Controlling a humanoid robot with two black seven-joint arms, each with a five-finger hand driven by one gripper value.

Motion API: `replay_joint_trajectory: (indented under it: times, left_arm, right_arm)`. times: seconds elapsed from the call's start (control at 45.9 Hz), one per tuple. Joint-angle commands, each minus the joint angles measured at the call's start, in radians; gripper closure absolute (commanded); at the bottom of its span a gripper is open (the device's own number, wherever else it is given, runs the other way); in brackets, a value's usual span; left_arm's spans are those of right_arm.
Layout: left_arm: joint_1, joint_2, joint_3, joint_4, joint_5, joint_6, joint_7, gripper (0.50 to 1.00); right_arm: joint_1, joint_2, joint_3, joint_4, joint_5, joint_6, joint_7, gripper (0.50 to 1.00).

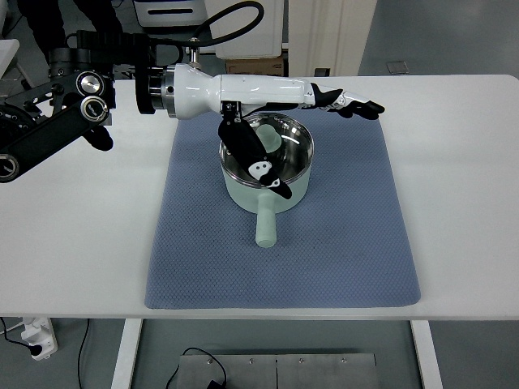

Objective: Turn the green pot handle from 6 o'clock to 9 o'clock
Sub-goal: 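Lower the left hand fingers into the pot rim and hook it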

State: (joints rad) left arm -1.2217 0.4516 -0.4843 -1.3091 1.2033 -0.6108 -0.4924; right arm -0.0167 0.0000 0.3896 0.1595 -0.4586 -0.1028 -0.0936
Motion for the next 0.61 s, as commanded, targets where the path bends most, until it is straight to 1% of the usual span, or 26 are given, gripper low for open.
replay_joint_trajectory:
  times: [0.0,0.065,0.087,0.305,0.589]
  left_arm:
    - [-0.018,0.003,0.029,-0.010,0.022,0.000,-0.003,0.500]
    - [-0.022,0.001,0.030,-0.010,0.033,0.000,-0.003,0.500]
    - [-0.031,-0.002,0.035,-0.010,0.120,0.000,-0.008,0.500]
    - [-0.035,-0.011,0.038,-0.012,0.246,0.000,-0.009,0.500]
    - [-0.110,-0.016,0.260,-0.035,0.280,0.000,-0.009,0.500]
  right_arm:
    - [0.000,0.000,0.000,0.000,0.000,0.000,0.000,0.500]
    - [0.000,0.000,0.000,0.000,0.000,0.000,0.000,0.500]
    - [0.000,0.000,0.000,0.000,0.000,0.000,0.000,0.500]
    - [0.000,0.000,0.000,0.000,0.000,0.000,0.000,0.500]
    - [0.000,0.000,0.000,0.000,0.000,0.000,0.000,0.500]
